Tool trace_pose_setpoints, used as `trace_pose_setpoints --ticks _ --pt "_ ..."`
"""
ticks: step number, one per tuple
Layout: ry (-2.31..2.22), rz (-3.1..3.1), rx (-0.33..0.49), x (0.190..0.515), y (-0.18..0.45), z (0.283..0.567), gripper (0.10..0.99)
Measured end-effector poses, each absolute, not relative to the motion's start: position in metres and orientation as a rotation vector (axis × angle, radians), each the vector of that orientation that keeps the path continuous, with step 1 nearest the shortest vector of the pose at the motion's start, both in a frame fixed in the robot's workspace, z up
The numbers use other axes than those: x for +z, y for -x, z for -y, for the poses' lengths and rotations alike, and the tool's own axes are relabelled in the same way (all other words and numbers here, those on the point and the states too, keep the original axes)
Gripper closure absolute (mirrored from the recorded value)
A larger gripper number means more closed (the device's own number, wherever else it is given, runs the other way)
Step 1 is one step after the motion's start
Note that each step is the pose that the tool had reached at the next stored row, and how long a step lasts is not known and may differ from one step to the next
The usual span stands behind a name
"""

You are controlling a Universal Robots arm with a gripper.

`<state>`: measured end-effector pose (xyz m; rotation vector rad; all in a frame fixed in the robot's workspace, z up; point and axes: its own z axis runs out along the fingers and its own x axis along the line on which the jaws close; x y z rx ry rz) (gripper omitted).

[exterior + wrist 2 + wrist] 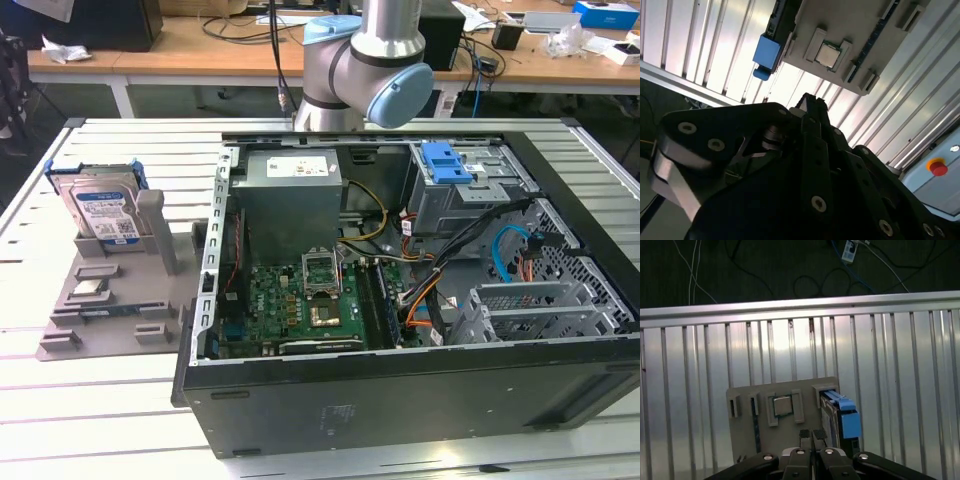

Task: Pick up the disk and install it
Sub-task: 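Pick up the disk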

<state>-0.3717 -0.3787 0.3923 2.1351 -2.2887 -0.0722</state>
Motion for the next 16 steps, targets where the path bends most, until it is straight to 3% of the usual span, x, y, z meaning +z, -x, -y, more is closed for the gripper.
trace_pose_setpoints --ticks 4,5,6,16 --pt "-2.138 2.286 -0.072 0.392 0.372 0.379 0.667" --pt "-2.139 2.285 -0.072 0.392 0.372 0.379 0.667" --pt "-2.139 2.285 -0.072 0.392 0.372 0.379 0.604" --pt "-2.200 2.224 -0.072 0.385 0.367 0.365 0.604"
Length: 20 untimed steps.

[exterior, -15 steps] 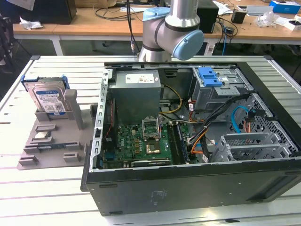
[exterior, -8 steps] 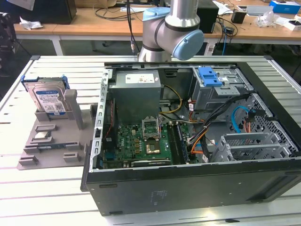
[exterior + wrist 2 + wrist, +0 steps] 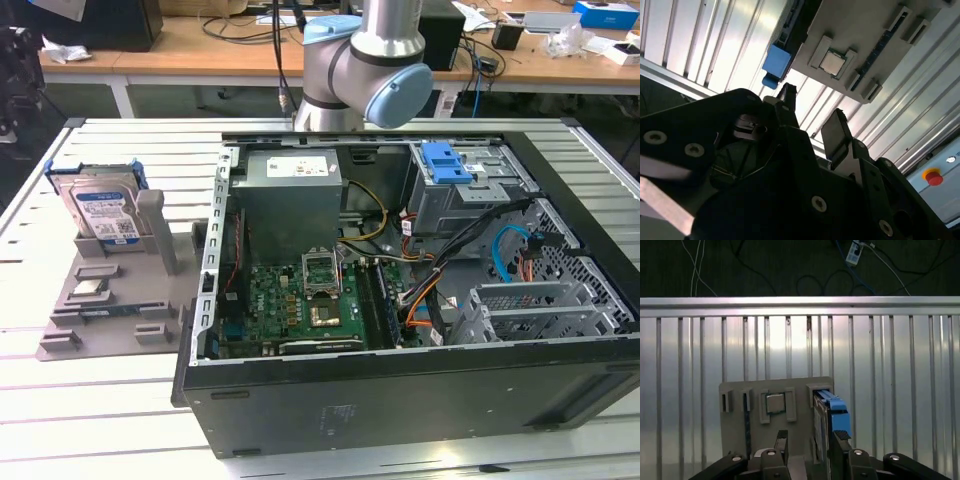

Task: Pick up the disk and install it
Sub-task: 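Pick up the disk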

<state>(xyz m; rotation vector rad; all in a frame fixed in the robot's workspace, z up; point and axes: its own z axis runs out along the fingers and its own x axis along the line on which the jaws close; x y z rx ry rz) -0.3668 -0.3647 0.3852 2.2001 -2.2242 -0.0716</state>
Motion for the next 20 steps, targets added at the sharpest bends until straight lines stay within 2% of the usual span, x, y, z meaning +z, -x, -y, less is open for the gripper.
trace_pose_setpoints --ticks 12,20 --pt "-2.218 2.206 -0.071 0.357 0.356 0.333 0.604" --pt "-2.255 2.166 -0.071 0.327 0.356 0.331 0.604"
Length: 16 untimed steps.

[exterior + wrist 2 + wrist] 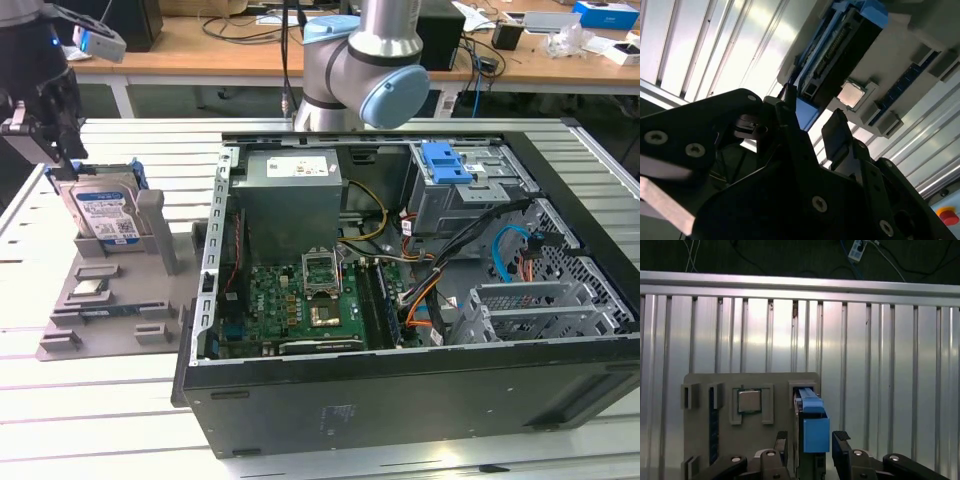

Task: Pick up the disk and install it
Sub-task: 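Pick up the disk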

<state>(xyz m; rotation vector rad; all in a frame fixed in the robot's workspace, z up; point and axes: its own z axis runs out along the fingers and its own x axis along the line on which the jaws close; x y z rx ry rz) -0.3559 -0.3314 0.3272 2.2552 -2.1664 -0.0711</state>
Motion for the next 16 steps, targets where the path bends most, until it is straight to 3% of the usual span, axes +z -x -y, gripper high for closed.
trace_pose_setpoints --ticks 16 --pt "-2.271 2.150 -0.071 0.290 0.355 0.329 0.604"
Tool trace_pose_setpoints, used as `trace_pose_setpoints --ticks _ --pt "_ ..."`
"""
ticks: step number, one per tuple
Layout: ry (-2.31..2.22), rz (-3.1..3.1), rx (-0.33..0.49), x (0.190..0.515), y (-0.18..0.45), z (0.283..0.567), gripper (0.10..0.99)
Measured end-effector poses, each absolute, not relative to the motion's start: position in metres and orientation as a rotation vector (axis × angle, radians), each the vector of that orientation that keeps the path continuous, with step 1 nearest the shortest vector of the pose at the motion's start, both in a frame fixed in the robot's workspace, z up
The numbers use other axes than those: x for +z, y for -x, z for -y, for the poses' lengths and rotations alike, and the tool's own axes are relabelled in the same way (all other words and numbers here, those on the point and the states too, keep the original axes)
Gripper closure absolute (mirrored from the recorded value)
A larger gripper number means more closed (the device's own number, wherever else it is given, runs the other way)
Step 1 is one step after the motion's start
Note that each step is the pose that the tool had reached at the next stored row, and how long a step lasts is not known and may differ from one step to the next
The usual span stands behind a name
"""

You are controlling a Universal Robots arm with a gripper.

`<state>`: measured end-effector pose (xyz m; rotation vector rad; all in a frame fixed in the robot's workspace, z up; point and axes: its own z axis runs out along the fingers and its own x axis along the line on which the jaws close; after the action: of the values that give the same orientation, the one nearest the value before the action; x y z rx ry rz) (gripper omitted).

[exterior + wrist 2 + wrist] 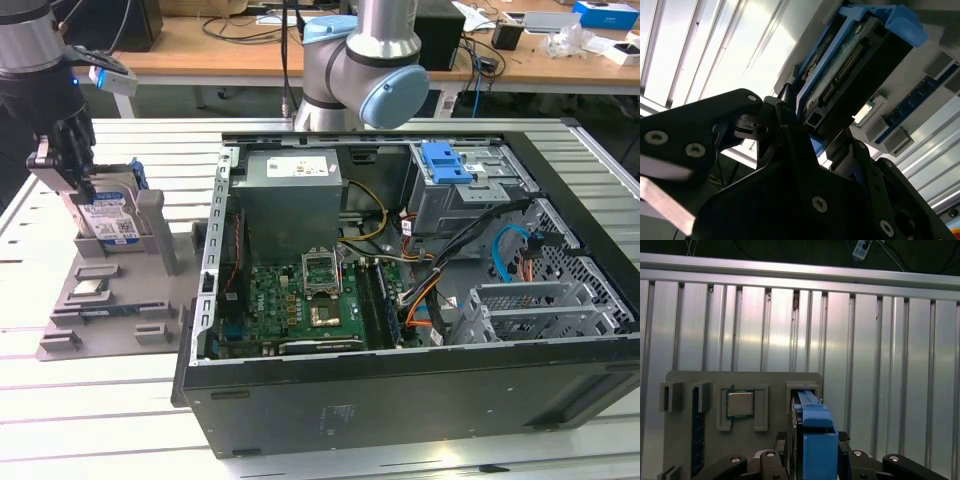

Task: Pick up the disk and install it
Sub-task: 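Pick up the disk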

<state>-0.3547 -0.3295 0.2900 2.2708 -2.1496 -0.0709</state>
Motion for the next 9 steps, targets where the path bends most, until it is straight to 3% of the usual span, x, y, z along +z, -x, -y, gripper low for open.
trace_pose_setpoints --ticks 5,8,9 --pt "-2.271 2.150 -0.071 0.2899 0.3547 0.3294 0.604" --pt "-2.271 2.150 -0.072 0.2899 0.3547 0.3294 0.718" --pt "-2.271 2.150 -0.072 0.2899 0.3546 0.3294 0.718"
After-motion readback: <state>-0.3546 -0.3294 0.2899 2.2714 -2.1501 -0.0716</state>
